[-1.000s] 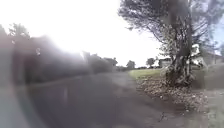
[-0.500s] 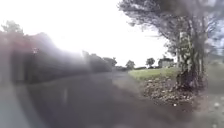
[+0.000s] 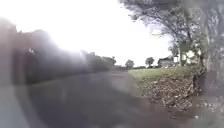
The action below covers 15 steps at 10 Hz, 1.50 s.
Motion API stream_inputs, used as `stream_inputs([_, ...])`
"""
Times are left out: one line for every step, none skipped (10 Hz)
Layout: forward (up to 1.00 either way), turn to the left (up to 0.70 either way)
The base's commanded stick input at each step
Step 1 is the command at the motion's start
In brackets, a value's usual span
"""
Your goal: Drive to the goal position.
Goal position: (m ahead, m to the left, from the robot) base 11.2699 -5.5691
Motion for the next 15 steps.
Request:
stream_inputs([1.00,0.00])
stream_inputs([1.00,0.00])
stream_inputs([1.00,0.00])
stream_inputs([1.00,0.00])
stream_inputs([1.00,0.00])
stream_inputs([1.00,-0.13])
stream_inputs([1.00,-0.23])
stream_inputs([1.00,-0.07])
stream_inputs([1.00,0.00])
stream_inputs([1.00,0.00])
stream_inputs([1.00,0.00])
stream_inputs([1.00,0.00])
stream_inputs([1.00,0.00])
stream_inputs([1.00,0.00])
stream_inputs([1.00,0.00])
